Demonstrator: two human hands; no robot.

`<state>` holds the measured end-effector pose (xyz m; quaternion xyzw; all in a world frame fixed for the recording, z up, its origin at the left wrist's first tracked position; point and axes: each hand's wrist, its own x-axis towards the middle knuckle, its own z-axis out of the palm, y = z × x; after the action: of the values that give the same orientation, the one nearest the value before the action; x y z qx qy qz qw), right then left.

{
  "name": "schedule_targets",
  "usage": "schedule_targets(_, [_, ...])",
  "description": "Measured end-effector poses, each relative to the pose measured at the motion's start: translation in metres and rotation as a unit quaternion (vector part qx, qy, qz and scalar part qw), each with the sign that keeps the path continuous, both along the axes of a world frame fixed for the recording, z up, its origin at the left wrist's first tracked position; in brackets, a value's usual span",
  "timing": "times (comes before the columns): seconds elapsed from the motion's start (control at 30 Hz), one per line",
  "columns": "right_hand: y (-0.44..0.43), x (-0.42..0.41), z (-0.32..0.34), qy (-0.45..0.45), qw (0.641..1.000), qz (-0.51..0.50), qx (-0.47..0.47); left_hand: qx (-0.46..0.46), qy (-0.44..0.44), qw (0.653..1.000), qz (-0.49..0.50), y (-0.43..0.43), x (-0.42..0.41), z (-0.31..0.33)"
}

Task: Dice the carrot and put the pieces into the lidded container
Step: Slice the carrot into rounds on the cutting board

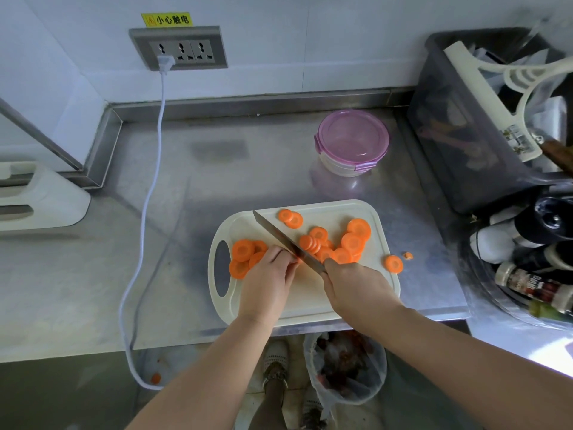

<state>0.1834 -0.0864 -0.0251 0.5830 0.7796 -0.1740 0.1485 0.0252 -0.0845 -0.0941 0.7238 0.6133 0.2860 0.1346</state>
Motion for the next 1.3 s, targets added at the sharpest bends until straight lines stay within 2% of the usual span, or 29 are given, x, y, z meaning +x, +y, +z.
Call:
schedule_targets(0.23, [0.005,0.0,-0.001,-0.028,0.999,0.006,-0.015,0.007,-0.007,1.0,-0.003,0.002,0.002,0.0])
schedule_targets(0.67, [0.011,-0.006,-0.016,0.024,0.998,-0.017,-0.055,-0.011,-0.007,1.0,0.005,0.002,-0.002,-0.003])
schedule_targets(0.77, [0.012,-0.006,-0.018,0.047,0.996,-0.036,-0.069,0.009,0.001,1.0,0.004,0.002,-0.002,-0.004])
schedule_targets(0.97, [0.011,-0.001,-0.015,0.042,0.998,-0.037,-0.028,0.036,0.002,0.999,0.001,0.003,-0.002,-0.005])
schedule_targets(1.1, [0.007,0.004,-0.004,0.081,0.995,-0.044,-0.022,0.027,-0.008,1.0,0.007,0.002,-0.002,-0.006])
schedule_targets(1.3, [0.004,0.003,0.002,0.061,0.998,-0.02,-0.02,0.024,-0.002,1.0,0.005,0.002,-0.002,-0.005])
